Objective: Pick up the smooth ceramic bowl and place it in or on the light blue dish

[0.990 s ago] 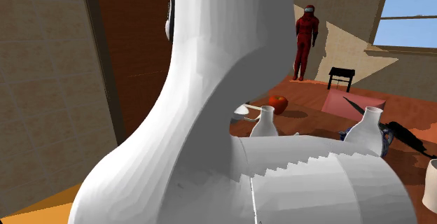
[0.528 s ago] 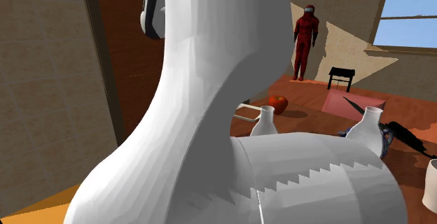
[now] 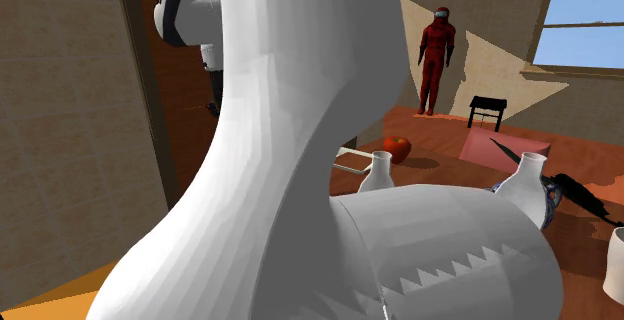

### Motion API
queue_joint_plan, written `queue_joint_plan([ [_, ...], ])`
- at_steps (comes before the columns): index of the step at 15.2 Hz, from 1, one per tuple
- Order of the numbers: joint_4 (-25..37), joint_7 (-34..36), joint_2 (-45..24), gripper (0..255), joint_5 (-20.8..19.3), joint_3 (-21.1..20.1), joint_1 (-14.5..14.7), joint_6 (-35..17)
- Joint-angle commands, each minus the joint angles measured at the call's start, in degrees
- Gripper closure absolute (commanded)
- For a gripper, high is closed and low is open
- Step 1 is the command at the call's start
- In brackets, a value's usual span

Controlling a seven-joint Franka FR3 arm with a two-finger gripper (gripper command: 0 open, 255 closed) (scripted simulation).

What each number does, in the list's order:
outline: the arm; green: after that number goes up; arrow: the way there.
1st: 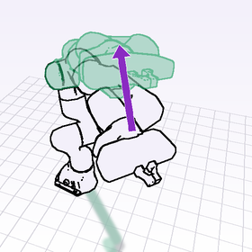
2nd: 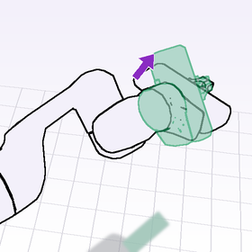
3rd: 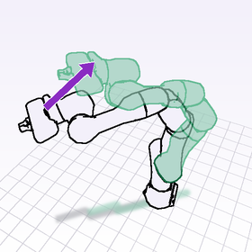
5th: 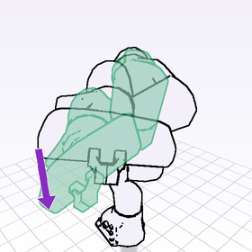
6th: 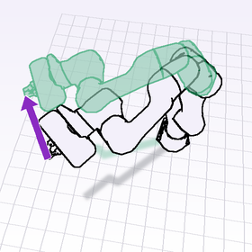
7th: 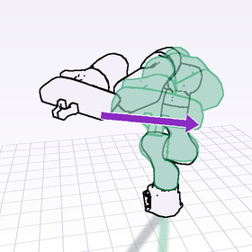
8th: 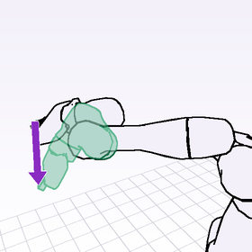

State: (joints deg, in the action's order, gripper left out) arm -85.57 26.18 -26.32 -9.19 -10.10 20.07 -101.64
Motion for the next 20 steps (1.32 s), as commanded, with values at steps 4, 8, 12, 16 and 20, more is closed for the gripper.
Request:
queue_joint_plan([
  [4, 2.0, 4.1, -0.9, 255, 0.1, -1.3, 3.1, 1.5],
  [8, 0.0, 4.4, -1.7, 255, -0.1, -1.2, 3.1, -1.2],
  [12, -1.7, 4.7, -2.6, 255, -0.4, -1.1, 3.1, -3.8],
  [16, -3.1, 5.0, -3.7, 255, -0.7, -0.9, 3.1, -6.3],
  [20, -4.3, 5.3, -5.0, 255, -1.0, -0.8, 3.1, -8.7],
])
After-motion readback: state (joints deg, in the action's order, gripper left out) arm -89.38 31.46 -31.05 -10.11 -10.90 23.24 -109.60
